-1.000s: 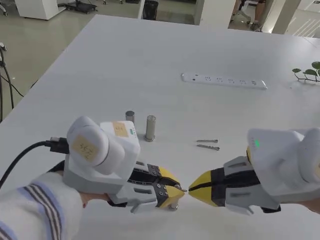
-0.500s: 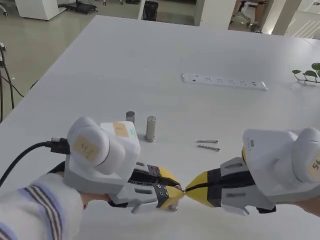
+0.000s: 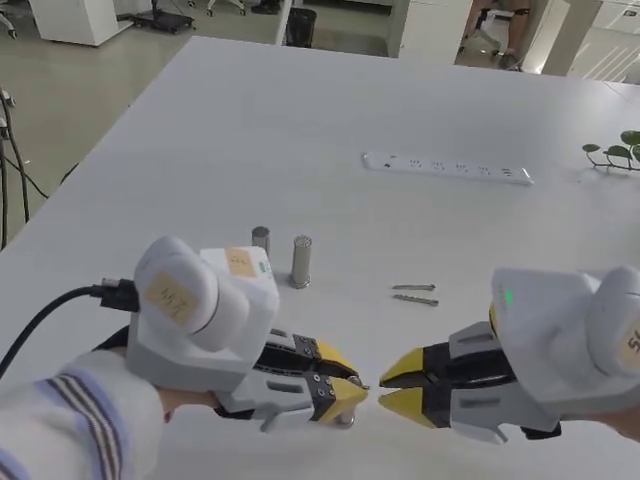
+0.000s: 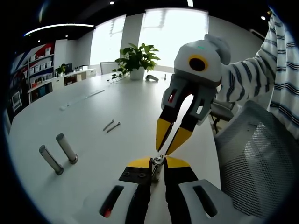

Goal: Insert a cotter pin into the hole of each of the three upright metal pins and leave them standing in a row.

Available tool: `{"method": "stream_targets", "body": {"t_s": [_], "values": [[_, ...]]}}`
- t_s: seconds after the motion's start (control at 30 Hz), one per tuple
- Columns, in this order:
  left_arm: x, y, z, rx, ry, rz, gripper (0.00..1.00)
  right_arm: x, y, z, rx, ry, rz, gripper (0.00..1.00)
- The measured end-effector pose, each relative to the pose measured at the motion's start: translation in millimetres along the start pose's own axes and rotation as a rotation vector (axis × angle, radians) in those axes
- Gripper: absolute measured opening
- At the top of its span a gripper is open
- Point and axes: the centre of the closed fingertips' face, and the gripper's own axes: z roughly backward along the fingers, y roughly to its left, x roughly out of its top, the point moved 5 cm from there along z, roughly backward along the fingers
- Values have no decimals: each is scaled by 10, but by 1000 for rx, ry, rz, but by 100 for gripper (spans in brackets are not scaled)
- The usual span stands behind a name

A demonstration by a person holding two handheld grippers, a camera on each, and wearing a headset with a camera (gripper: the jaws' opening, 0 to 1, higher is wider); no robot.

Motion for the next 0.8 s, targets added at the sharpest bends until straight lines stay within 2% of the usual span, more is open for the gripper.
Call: {"method": "stream_targets", "body": {"t_s": [0.13, 0.3, 0.4, 0.7, 0.8], "values": [[5, -2, 29, -9, 2, -12, 6, -30, 8, 15, -11, 7, -9, 1], [46, -15, 92, -10, -23, -17, 7, -48, 35, 35, -26, -3, -36, 2], [59, -17, 131, -5, -34, -21, 14, -49, 60, 36, -40, -27, -72, 3], [74, -49, 279, 10, -57, -25, 33, -66, 181, 3, -34, -45, -100, 11], [81, -80, 348, 19, -52, -63, 35, -48, 196, -22, -33, -65, -121, 13]]}}
